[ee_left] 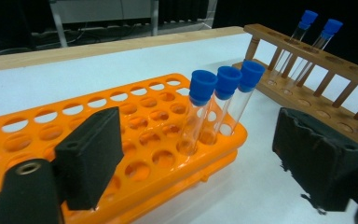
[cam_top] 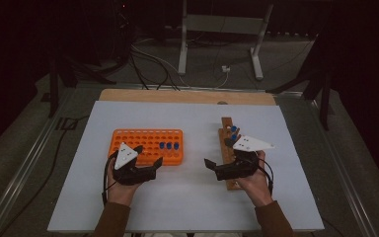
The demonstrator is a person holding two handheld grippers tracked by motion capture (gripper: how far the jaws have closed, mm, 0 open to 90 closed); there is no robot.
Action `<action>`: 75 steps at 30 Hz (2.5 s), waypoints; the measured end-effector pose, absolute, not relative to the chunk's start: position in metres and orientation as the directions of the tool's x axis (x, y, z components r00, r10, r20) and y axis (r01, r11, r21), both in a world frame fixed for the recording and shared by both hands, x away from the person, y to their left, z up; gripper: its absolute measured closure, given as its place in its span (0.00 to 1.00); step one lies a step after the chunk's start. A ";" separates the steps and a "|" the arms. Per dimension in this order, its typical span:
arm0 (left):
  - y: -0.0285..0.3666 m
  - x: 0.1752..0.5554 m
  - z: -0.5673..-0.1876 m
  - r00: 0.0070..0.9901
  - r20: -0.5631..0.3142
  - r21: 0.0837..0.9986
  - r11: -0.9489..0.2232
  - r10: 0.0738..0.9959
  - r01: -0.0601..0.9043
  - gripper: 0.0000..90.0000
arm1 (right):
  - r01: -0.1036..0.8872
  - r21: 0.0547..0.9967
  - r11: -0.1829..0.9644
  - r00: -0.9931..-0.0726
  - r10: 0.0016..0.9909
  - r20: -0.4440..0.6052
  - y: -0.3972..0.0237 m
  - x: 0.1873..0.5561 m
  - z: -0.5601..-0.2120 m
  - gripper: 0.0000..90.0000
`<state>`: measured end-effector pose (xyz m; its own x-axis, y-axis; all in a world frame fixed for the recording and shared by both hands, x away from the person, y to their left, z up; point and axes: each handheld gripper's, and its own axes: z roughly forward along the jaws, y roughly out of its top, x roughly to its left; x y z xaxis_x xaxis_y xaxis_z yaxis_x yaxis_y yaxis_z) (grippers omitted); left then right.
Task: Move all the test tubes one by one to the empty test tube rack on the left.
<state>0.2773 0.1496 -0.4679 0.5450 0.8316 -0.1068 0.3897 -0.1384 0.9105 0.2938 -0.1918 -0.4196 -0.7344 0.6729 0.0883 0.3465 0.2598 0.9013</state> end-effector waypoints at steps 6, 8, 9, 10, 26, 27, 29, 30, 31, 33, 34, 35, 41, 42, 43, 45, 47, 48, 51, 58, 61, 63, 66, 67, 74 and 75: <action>0.151 0.268 -0.473 0.547 -0.076 0.907 -0.170 0.834 0.385 0.01 | 0.316 0.907 0.279 -0.710 0.703 0.031 -0.200 0.296 -0.411 0.00; 0.152 0.266 -0.475 0.546 -0.082 0.911 -0.160 0.834 0.381 0.01 | 0.319 0.909 0.267 -0.695 0.718 0.033 -0.206 0.299 -0.410 0.00; 0.153 0.264 -0.475 0.545 -0.084 0.911 -0.157 0.834 0.381 0.01 | 0.323 0.910 0.261 -0.687 0.726 0.036 -0.209 0.301 -0.410 0.00; 0.154 0.263 -0.475 0.546 -0.086 0.912 -0.155 0.833 0.379 0.01 | 0.328 0.910 0.254 -0.677 0.735 0.039 -0.212 0.302 -0.410 0.00; 0.161 0.258 -0.469 0.518 -0.094 0.922 -0.121 0.850 0.367 0.01 | 0.417 0.875 0.247 -0.570 0.821 0.040 -0.242 0.336 -0.426 0.15; 0.161 0.258 -0.470 0.517 -0.094 0.922 -0.122 0.851 0.367 0.01 | 0.427 0.869 0.249 -0.560 0.828 0.039 -0.242 0.339 -0.429 0.18; 0.160 0.258 -0.471 0.519 -0.096 0.921 -0.122 0.849 0.370 0.01 | 0.440 0.863 0.249 -0.552 0.833 0.041 -0.241 0.342 -0.434 0.24; 0.160 0.258 -0.471 0.518 -0.092 0.921 -0.125 0.850 0.369 0.01 | 0.444 0.860 0.253 -0.549 0.835 0.038 -0.241 0.344 -0.437 0.29; 0.160 0.258 -0.471 0.519 -0.090 0.920 -0.128 0.850 0.369 0.01 | 0.445 0.858 0.257 -0.541 0.841 0.028 -0.240 0.345 -0.439 0.35; 0.160 0.258 -0.472 0.519 -0.092 0.920 -0.127 0.850 0.372 0.01 | 0.440 0.857 0.269 -0.535 0.844 0.010 -0.238 0.346 -0.442 0.50; 0.159 0.258 -0.473 0.518 -0.094 0.918 -0.127 0.850 0.375 0.01 | 0.444 0.852 0.276 -0.534 0.846 0.005 -0.237 0.347 -0.444 0.54; 0.159 0.258 -0.473 0.517 -0.092 0.918 -0.129 0.851 0.375 0.01 | 0.449 0.849 0.280 -0.529 0.849 -0.001 -0.236 0.348 -0.445 0.57; 0.159 0.258 -0.474 0.516 -0.090 0.918 -0.130 0.852 0.375 0.01 | 0.468 0.838 0.282 -0.517 0.856 0.001 -0.234 0.353 -0.452 0.74; 0.159 0.258 -0.474 0.515 -0.090 0.917 -0.130 0.852 0.376 0.01 | 0.469 0.837 0.281 -0.516 0.856 0.002 -0.234 0.353 -0.453 0.76; 0.159 0.258 -0.474 0.514 -0.092 0.917 -0.128 0.853 0.378 0.01 | 0.471 0.835 0.283 -0.512 0.859 -0.002 -0.233 0.354 -0.454 0.76; 0.159 0.258 -0.474 0.514 -0.095 0.917 -0.126 0.852 0.379 0.01 | 0.474 0.834 0.283 -0.508 0.861 -0.003 -0.233 0.354 -0.455 0.77; 0.159 0.258 -0.475 0.515 -0.095 0.917 -0.127 0.852 0.379 0.01 | 0.471 0.832 0.292 -0.511 0.859 -0.012 -0.231 0.354 -0.456 0.80; 0.159 0.259 -0.475 0.515 -0.096 0.916 -0.126 0.852 0.380 0.01 | 0.471 0.830 0.297 -0.514 0.857 -0.015 -0.230 0.355 -0.457 0.81; 0.159 0.259 -0.475 0.514 -0.096 0.916 -0.127 0.852 0.381 0.01 | 0.470 0.832 0.296 -0.511 0.859 -0.017 -0.229 0.354 -0.458 0.83; 0.159 0.259 -0.475 0.513 -0.098 0.915 -0.125 0.853 0.383 0.01 | 0.473 0.830 0.296 -0.511 0.859 -0.015 -0.230 0.354 -0.458 0.84; 0.158 0.259 -0.475 0.518 -0.096 0.913 -0.132 0.850 0.387 0.01 | 0.476 0.825 0.305 -0.512 0.859 -0.023 -0.230 0.354 -0.457 0.84; 0.158 0.259 -0.476 0.518 -0.098 0.912 -0.132 0.850 0.388 0.01 | 0.478 0.825 0.302 -0.509 0.860 -0.020 -0.230 0.355 -0.456 0.84; 0.158 0.260 -0.476 0.517 -0.101 0.912 -0.129 0.850 0.390 0.01 | 0.473 0.828 0.302 -0.511 0.859 -0.022 -0.231 0.354 -0.454 0.84; 0.158 0.260 -0.476 0.517 -0.101 0.911 -0.129 0.850 0.391 0.01 | 0.472 0.829 0.299 -0.510 0.860 -0.020 -0.231 0.354 -0.453 0.84; 0.158 0.260 -0.476 0.517 -0.100 0.911 -0.131 0.850 0.391 0.01 | 0.453 0.837 0.306 -0.520 0.853 -0.031 -0.230 0.352 -0.442 0.84; 0.158 0.260 -0.476 0.517 -0.100 0.911 -0.131 0.850 0.391 0.01 | 0.452 0.837 0.308 -0.522 0.852 -0.032 -0.230 0.351 -0.440 0.84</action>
